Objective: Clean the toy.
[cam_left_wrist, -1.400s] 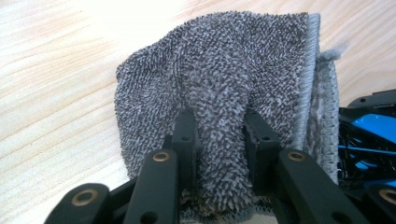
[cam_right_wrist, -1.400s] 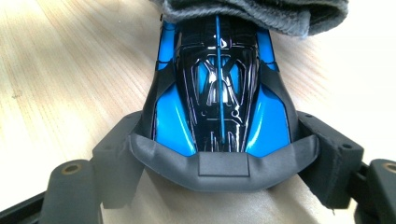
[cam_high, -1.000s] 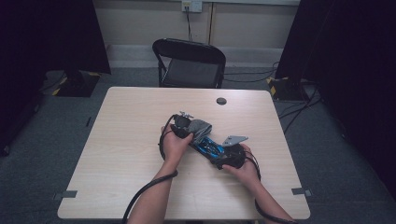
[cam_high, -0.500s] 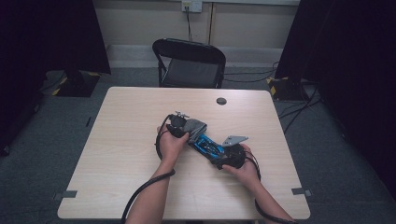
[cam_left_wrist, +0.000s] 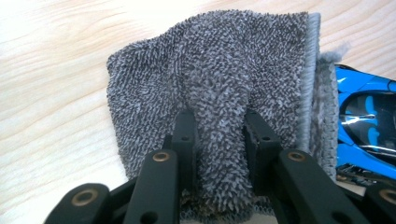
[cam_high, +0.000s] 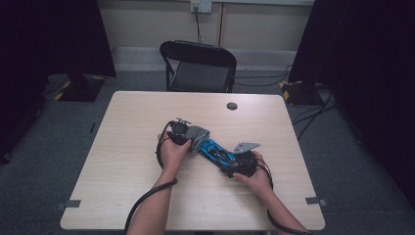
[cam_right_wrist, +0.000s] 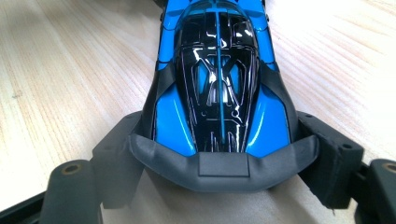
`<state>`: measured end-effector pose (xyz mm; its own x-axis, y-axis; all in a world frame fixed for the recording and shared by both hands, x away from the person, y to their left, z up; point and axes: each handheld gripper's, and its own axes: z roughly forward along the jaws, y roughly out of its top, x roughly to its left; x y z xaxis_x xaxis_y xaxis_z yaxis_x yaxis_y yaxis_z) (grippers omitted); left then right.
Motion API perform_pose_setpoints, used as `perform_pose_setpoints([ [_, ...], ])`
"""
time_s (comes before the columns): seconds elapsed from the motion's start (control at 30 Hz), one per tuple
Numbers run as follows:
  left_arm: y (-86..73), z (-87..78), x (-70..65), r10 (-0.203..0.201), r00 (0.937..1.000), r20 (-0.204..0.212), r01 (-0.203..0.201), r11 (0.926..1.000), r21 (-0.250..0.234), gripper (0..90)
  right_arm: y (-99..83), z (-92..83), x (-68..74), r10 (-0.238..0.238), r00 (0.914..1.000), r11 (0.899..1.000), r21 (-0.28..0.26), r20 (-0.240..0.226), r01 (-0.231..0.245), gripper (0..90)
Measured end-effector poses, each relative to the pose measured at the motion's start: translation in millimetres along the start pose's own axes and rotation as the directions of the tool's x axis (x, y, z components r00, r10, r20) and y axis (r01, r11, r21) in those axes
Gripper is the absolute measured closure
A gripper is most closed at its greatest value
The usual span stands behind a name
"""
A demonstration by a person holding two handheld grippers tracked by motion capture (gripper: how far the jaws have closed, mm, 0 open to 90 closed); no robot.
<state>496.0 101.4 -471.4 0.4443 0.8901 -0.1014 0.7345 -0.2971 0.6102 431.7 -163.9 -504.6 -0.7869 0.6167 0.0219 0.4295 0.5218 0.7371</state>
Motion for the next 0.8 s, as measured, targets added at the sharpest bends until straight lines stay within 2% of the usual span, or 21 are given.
perform_pose_setpoints([
  [0.37, -1.8, -20.8, 11.6, -0.027, 0.9996, 0.005, 0.027, 0.9994, -0.024, 70.0, 0.0, 0.0, 0.0, 0.000, 1.0000, 1.000, 0.000, 0.000, 0.000, 24.1],
  [0.47, -0.6, -28.3, 12.7, -0.022, 0.9998, 0.005, 0.022, 0.9990, -0.039, 70.0, 0.0, 0.0, 0.0, -0.001, 1.0000, 1.000, 0.000, 0.000, 0.001, 24.1],
  [0.63, 1.5, -39.3, 12.1, -0.024, 0.9996, 0.018, 0.025, 0.9975, -0.067, 70.1, 0.0, 0.0, 0.0, -0.001, 1.0000, 1.000, 0.000, 0.000, 0.001, 24.1],
  [0.8, 2.8, -49.7, 5.9, -0.011, 0.9991, 0.042, 0.015, 0.9949, -0.099, 70.1, 0.0, 0.1, -0.1, -0.002, 1.0000, 1.000, -0.001, 0.000, 0.002, 24.1],
])
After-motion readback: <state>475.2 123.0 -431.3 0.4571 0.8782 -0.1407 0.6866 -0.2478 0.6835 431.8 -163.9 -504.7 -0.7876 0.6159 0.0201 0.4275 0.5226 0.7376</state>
